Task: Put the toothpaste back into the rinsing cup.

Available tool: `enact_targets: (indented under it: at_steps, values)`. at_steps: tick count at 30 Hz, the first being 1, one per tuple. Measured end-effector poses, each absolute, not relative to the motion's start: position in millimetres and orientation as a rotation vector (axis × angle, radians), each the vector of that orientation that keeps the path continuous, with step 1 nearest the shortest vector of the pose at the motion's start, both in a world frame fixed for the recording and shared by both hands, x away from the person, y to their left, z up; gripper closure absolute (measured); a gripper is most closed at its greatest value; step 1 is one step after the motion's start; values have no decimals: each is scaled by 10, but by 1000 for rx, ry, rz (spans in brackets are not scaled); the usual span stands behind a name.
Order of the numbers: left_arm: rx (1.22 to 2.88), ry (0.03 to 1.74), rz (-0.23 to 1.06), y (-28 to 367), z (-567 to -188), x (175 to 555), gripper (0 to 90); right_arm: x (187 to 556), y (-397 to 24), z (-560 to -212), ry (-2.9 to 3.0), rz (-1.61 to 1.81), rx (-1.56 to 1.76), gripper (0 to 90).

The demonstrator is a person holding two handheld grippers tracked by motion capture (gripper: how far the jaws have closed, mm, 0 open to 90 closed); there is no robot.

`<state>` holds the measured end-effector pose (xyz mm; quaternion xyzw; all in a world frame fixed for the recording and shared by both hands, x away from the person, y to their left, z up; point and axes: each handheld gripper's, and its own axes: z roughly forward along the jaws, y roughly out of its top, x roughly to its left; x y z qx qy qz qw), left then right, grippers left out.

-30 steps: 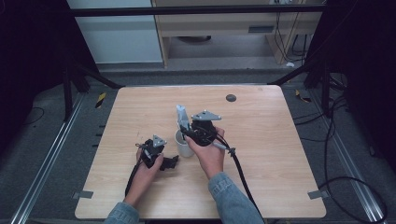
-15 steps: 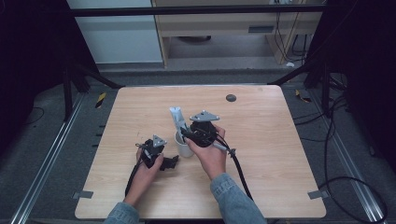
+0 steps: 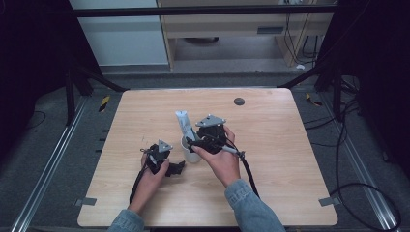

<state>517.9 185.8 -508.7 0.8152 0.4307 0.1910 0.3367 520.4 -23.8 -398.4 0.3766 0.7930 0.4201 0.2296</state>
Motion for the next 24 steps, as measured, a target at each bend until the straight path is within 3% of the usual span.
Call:
enact_targets:
  at_steps: [5,24]
  values:
    - [2126,1123,498,1858,-5087,5179,0,5184,-330,-3956,2241,1098,940,90]
    - [2129,1125,496,1857,-5086,5179,0,5127,-718,-3819,2190,1082,890,83]
